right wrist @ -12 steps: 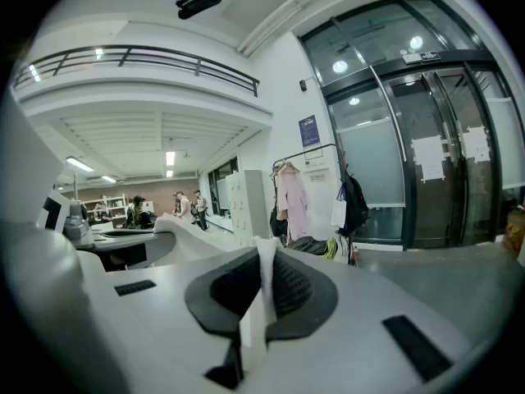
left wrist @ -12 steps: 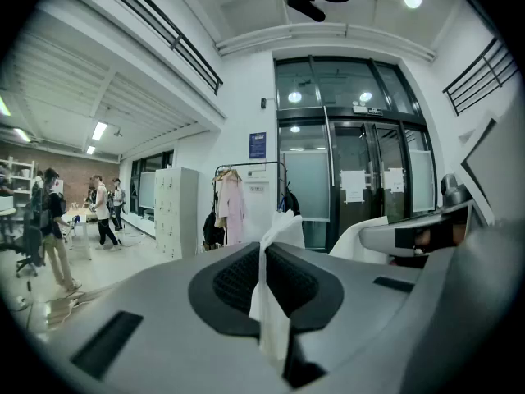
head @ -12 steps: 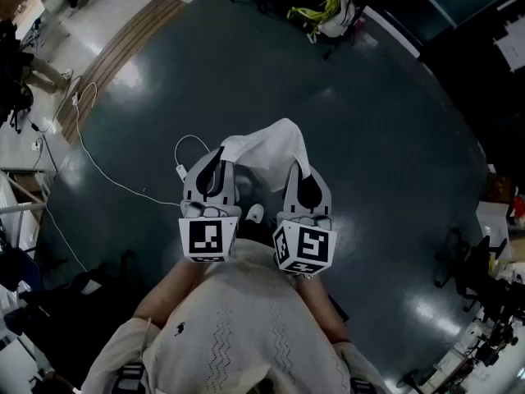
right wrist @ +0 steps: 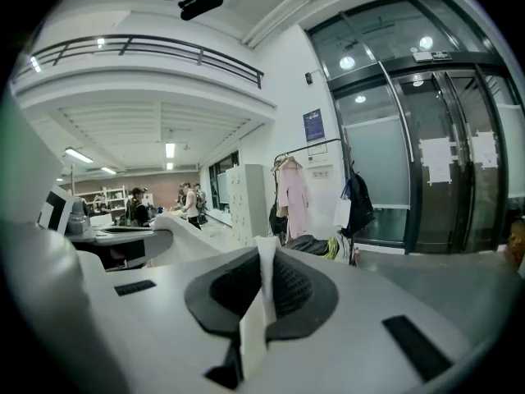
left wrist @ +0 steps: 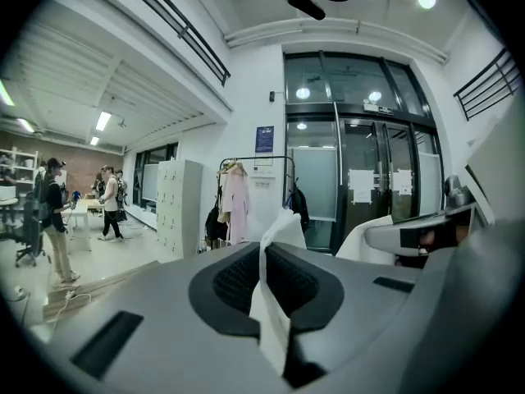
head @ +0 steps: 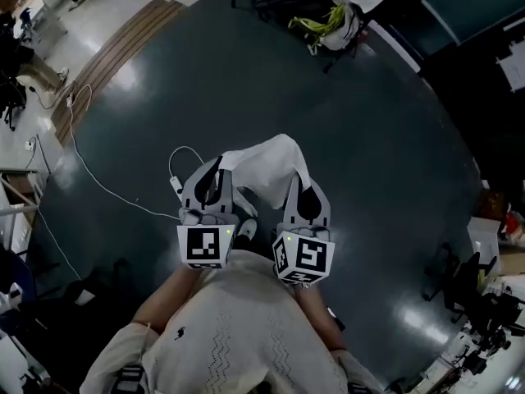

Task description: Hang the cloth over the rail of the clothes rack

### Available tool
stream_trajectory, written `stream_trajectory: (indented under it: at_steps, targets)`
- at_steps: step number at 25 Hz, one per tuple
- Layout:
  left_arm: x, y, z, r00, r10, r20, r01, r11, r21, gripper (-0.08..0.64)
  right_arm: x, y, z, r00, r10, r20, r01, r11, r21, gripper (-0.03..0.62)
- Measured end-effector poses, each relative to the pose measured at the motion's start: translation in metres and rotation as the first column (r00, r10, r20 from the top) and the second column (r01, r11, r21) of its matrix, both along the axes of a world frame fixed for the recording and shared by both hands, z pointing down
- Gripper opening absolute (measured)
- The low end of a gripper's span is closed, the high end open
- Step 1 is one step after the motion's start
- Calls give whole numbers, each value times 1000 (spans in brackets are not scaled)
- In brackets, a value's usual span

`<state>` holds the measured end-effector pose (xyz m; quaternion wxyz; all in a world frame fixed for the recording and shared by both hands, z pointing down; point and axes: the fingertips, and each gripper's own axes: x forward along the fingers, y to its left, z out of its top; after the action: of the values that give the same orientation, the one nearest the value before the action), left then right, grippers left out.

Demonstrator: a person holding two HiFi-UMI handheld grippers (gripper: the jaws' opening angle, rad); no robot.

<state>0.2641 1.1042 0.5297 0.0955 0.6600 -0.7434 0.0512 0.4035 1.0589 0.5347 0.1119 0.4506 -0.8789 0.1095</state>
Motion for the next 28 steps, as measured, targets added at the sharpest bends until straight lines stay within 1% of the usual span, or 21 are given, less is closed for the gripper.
stream_trajectory:
  at_steps: [2, 5, 9, 11, 12, 14, 16, 21, 22, 24, 25, 28]
  targets:
    - [-21, -25, 4, 1000, -6, -5, 6, 1000, -9, 20, -21, -23, 4, 1000, -10, -12, 10, 1000, -10, 21]
    - [-53, -62, 6, 1000, 9, 2, -9, 1000, -28, 20, -54, -60, 3, 1000, -13, -23, 12, 1000, -11, 21]
    - [-102, -106, -7, 1000, 21, -1, -21, 999, 25, 20, -101, -101, -7, 1000, 14, -11, -13, 1000, 9, 21]
    - [-122, -126, -14, 999, 43, 18, -43, 998, 37, 20, -121, -119, -14, 1000, 29, 0, -29, 999, 25, 21]
    - [-132, -139, -18, 999, 47, 22, -49, 997, 58, 20, -130, -130, -16, 999, 38, 6, -38, 999, 31, 21]
    - [-149, -168, -26, 999, 42, 13, -44, 993, 111, 20, -146, -154, -19, 999, 50, 14, -51, 998, 37, 21]
    - [-163, -194, -30, 999, 41, -3, -41, 991, 130, 20, -161, -178, -20, 998, 55, 12, -56, 998, 38, 21]
    - [-188, -241, -24, 998, 58, -1, -57, 992, 116, 20, -186, -230, -13, 998, 67, 9, -67, 998, 18, 21]
    - [-191, -251, -21, 998, 61, 0, -61, 993, 102, 20, -189, -241, -11, 998, 68, 8, -68, 998, 15, 21]
    - [-196, -274, -10, 997, 79, 20, -80, 996, 43, 19, -194, -267, -7, 997, 70, 8, -71, 997, 11, 21]
    - [-199, -287, -7, 996, 84, 28, -85, 996, 26, 20, -197, -282, -6, 997, 72, 12, -72, 997, 9, 21]
    - [-215, -340, -11, 997, 69, 21, -71, 996, 62, 19, -210, -336, -3, 997, 73, 28, -73, 997, 8, 21]
